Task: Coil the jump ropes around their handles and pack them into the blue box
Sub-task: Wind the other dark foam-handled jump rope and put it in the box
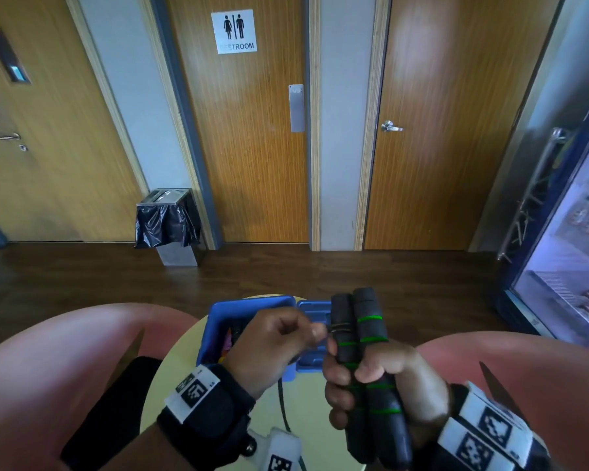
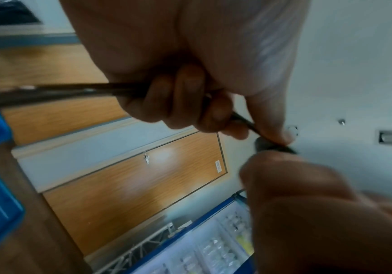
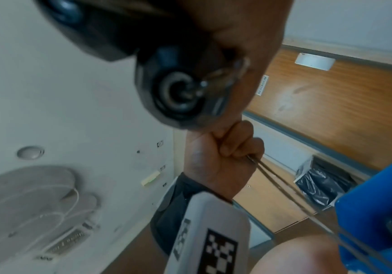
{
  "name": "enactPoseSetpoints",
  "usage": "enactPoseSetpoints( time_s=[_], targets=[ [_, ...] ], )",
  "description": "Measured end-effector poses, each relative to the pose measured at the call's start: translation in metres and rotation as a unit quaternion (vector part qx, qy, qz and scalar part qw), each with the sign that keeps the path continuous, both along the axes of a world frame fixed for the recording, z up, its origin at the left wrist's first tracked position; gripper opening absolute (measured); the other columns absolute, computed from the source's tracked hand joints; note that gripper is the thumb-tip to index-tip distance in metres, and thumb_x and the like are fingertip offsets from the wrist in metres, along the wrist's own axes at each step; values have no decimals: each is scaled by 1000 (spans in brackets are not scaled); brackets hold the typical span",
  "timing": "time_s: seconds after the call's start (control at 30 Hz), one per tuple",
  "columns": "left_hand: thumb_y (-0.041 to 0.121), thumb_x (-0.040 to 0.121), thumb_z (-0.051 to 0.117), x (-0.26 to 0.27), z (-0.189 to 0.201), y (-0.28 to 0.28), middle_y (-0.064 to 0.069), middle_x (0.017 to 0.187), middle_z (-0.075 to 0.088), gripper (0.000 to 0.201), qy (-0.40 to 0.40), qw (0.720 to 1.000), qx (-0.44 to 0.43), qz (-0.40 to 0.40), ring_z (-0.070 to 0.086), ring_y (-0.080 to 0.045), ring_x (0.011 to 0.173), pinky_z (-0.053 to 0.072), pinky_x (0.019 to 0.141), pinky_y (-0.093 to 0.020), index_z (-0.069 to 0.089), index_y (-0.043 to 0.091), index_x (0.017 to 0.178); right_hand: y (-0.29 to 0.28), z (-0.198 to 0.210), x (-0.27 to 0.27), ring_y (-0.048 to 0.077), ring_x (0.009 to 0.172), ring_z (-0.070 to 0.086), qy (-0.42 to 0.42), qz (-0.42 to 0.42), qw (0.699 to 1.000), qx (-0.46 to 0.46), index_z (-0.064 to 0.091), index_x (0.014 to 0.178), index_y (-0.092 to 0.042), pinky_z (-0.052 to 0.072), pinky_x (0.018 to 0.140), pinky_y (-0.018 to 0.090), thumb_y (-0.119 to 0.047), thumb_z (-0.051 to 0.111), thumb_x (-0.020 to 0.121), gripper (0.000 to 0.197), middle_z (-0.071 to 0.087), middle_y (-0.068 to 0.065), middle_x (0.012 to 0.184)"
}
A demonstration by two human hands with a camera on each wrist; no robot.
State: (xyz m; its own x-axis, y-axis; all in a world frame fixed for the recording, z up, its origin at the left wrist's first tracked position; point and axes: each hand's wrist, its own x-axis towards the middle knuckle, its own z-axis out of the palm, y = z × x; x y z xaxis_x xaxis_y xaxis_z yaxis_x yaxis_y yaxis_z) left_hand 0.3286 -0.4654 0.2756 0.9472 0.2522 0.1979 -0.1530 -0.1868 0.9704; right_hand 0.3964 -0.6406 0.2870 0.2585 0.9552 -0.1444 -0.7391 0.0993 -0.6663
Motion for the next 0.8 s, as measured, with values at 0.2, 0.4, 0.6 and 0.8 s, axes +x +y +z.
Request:
enactPoseSetpoints(
  time_s=[0.2, 0.4, 0.6, 0.8],
  targets=[
    [43, 64, 75, 6, 1, 38, -2, 60, 52, 33, 114, 974, 163, -109, 46, -10, 61, 38, 61, -24, 59, 15, 59, -6, 6, -6, 20, 59, 46, -380, 25, 916, -124, 56, 79, -6, 37, 55, 27, -6, 60, 56, 23, 48, 5, 66],
    [25, 76, 83, 6, 15, 29, 9, 63, 59, 29, 191, 909, 338, -154, 56, -6, 60, 44, 60, -25, 59, 22, 61, -1, -7, -18, 22, 92, 64, -822, 107, 484, -282, 45, 104, -29, 56, 76, 37, -29, 51, 75, 29, 60, -7, 98],
    [42, 95, 52, -3, -24, -9, -2, 67, 61, 37, 134, 898, 416, 56, 59, -14, 62, 42, 57, -29, 57, 14, 70, 27, -30, 1, 22, 88, 65, -823, 103, 392, -398, 48, 111, -22, 51, 72, 34, -23, 58, 84, 29, 59, -5, 94],
    [31, 98, 53, -7, -40, -21, 4, 76, 67, 22, 95, 931, 301, 181, 62, -7, 73, 50, 68, -34, 66, 19, 85, 50, -27, 8, 21, 91, 67, -804, 17, 393, -446, 44, 118, -17, 46, 68, 33, -24, 57, 85, 37, 63, -2, 103]
  ],
)
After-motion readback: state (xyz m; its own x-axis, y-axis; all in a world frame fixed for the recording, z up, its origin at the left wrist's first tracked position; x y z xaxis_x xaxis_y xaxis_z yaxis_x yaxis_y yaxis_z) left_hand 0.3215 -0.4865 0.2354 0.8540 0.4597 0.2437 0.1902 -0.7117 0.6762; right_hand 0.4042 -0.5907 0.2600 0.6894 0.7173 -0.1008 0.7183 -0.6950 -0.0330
